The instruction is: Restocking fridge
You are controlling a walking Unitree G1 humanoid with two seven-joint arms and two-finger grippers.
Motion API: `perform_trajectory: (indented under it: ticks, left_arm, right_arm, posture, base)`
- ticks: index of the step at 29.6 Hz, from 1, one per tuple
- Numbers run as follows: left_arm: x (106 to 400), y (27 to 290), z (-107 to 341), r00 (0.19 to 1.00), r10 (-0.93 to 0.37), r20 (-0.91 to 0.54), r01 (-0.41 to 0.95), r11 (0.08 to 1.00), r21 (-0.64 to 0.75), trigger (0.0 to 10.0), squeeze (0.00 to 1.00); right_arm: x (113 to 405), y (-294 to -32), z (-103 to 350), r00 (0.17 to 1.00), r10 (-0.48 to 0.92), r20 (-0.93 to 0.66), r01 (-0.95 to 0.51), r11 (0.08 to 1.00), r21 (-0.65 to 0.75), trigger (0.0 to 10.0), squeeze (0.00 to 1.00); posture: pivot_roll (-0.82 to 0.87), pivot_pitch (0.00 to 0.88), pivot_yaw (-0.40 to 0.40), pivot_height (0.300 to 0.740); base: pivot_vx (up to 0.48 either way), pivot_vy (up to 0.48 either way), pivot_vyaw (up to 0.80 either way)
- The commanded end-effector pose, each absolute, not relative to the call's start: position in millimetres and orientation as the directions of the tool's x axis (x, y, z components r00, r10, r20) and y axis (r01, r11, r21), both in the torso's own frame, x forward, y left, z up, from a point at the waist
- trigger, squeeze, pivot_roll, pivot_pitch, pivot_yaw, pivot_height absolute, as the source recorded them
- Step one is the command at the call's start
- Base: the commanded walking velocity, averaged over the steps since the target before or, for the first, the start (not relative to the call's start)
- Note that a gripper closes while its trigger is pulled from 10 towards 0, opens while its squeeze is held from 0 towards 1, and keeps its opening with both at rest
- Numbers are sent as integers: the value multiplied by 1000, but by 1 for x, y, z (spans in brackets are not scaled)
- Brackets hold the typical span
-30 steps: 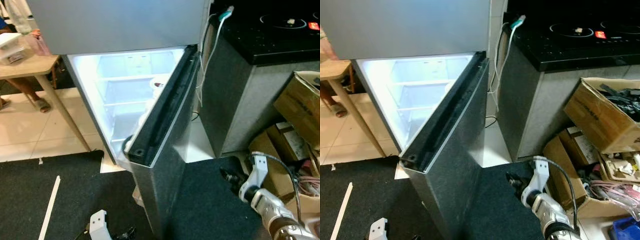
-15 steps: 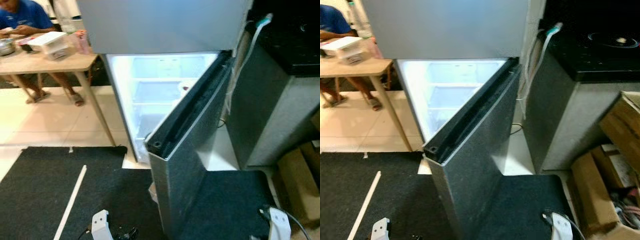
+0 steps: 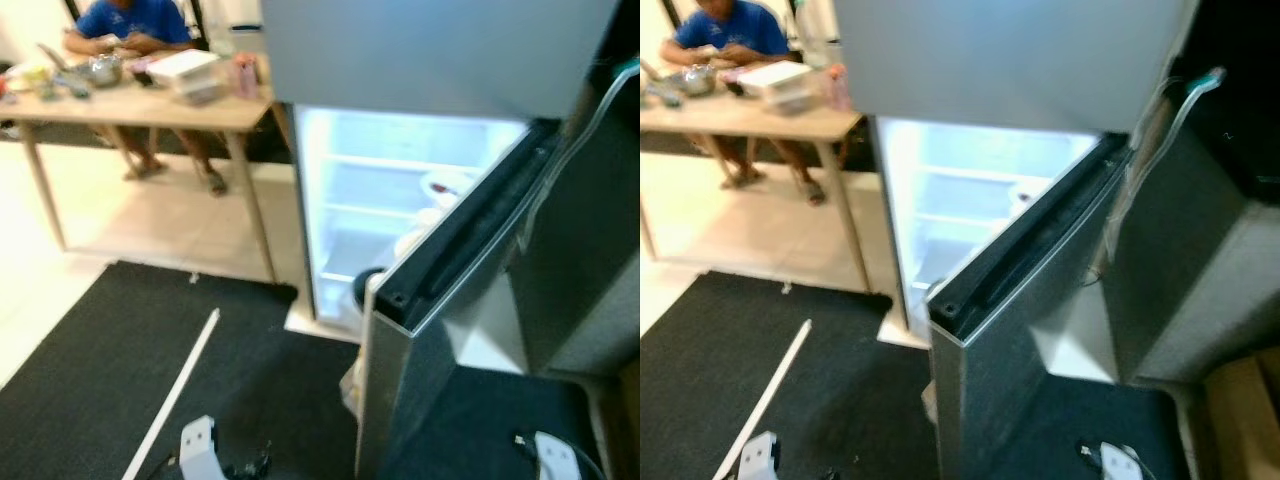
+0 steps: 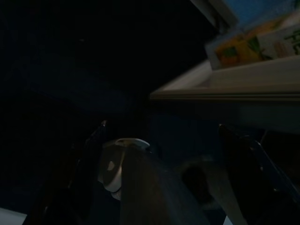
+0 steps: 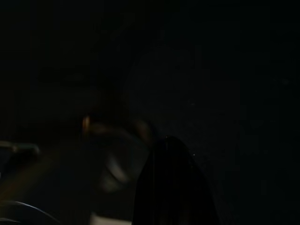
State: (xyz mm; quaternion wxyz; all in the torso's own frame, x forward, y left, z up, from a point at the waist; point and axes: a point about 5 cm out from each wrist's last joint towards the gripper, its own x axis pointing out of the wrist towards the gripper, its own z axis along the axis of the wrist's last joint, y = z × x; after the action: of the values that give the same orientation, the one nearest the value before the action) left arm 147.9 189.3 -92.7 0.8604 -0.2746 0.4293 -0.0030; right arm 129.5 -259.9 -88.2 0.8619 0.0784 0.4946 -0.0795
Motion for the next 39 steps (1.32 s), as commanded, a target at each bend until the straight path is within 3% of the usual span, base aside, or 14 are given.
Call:
perform_trajectory:
  ticks: [1, 6, 14, 21, 26, 28, 31, 34, 39]
  left_arm:
    - [139, 188, -97, 604, -238, -761, -244, 854, -461, 10000, 0]
    - [139, 184, -97, 601, -252, -758, -226, 856, -464, 10000, 0]
    - [139, 183, -97, 593, -270, -759, -197, 865, -462, 10000, 0]
    - [136, 195, -98, 586, -188, -788, -253, 882, -398, 10000, 0]
    - [135, 196, -98, 579, -186, -794, -249, 887, -389, 10000, 0]
    - [135, 195, -98, 579, -190, -793, -247, 885, -393, 10000, 0]
    - [135, 195, -98, 577, -194, -793, -247, 885, -396, 10000, 0]
    - [133, 196, -99, 573, -191, -797, -249, 886, -392, 10000, 0]
    - [133, 196, -99, 571, -191, -798, -251, 885, -391, 10000, 0]
  right_arm:
    - [127, -263, -88, 488, -71, -870, 214, 976, 40, 10000, 0]
    - [126, -261, -89, 477, -72, -876, 223, 974, 41, 10000, 0]
    - [122, -260, -92, 457, -93, -884, 236, 972, 20, 10000, 0]
    - [122, -260, -91, 461, -94, -882, 236, 972, 20, 10000, 0]
    - [141, -263, -83, 542, -97, -834, 290, 954, 78, 10000, 0]
    - [154, -258, -78, 606, -22, -795, 278, 942, 186, 10000, 0]
    - [173, -237, -70, 693, 225, -685, 140, 890, 434, 10000, 0]
    - [189, -216, -59, 690, 468, -552, -88, 811, 578, 10000, 0]
    - [213, -201, -41, 660, 612, -435, -274, 735, 620, 10000, 0]
  posture:
    - [-62, 0, 25, 740]
    - [-62, 0, 26, 740]
    - [-61, 0, 26, 740]
    - [-62, 0, 27, 740]
    - [-59, 0, 26, 740]
    - [-59, 0, 26, 740]
    - [-58, 0, 27, 740]
    - [-58, 0, 27, 740]
    - [-58, 0, 27, 740]
  base:
    - [0, 0, 731]
    - [0, 0, 721]
    - [0, -233, 0]
    - [0, -258, 0]
    - [0, 0, 0]
    - [0, 0, 0]
    - [0, 0, 0]
    - [0, 0, 0]
    - [0, 0, 0]
